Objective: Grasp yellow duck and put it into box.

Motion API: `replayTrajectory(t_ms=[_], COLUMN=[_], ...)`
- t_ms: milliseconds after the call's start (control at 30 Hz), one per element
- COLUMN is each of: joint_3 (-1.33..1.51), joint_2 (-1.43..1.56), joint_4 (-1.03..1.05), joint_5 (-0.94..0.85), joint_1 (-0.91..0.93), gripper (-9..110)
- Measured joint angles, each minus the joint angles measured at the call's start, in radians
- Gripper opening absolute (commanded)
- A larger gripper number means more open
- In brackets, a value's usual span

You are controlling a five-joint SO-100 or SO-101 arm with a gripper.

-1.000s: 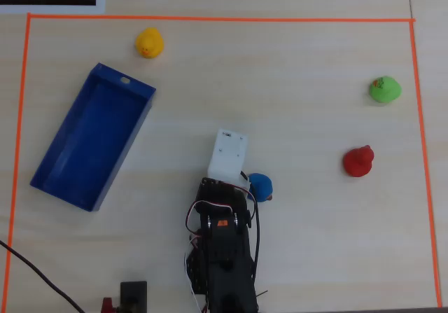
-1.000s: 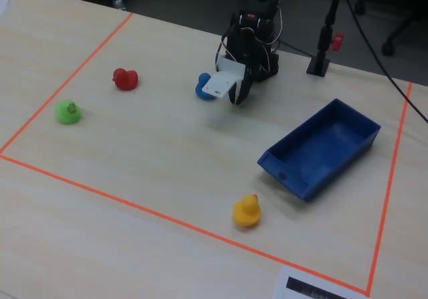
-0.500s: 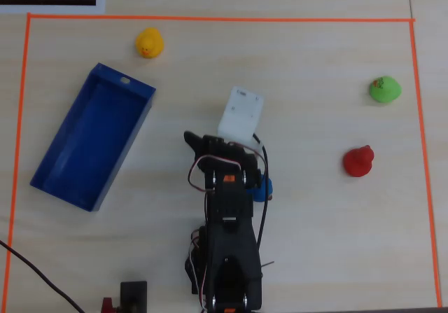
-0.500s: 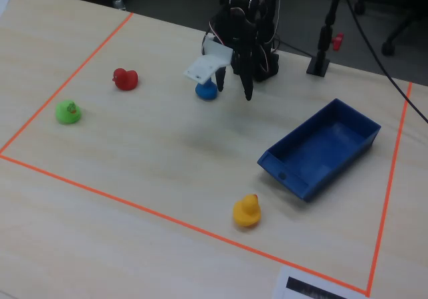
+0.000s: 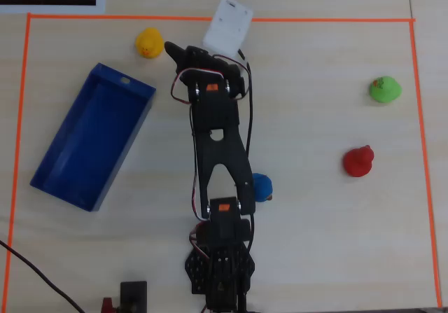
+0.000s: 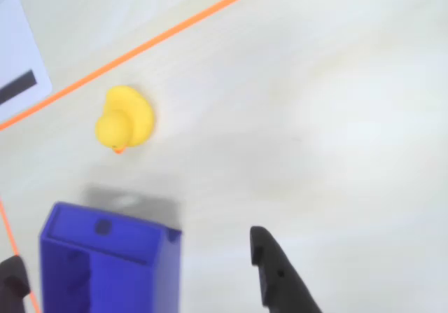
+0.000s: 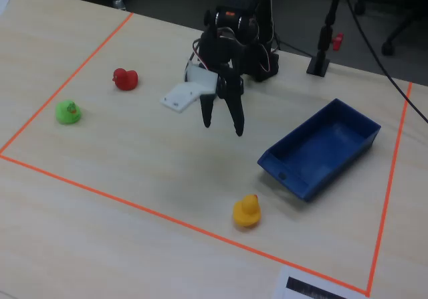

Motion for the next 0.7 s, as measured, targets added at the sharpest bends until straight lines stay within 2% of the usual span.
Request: replayTrajectory(t_ms=[333,700], joint_3=[-0.359,-0.723], joint_2=[-0.426,-0.782], joint_4=[0.005,0.048], joint_5=[0.11,0.133], joint_1=[-0.144,-0.227], gripper=[42,41])
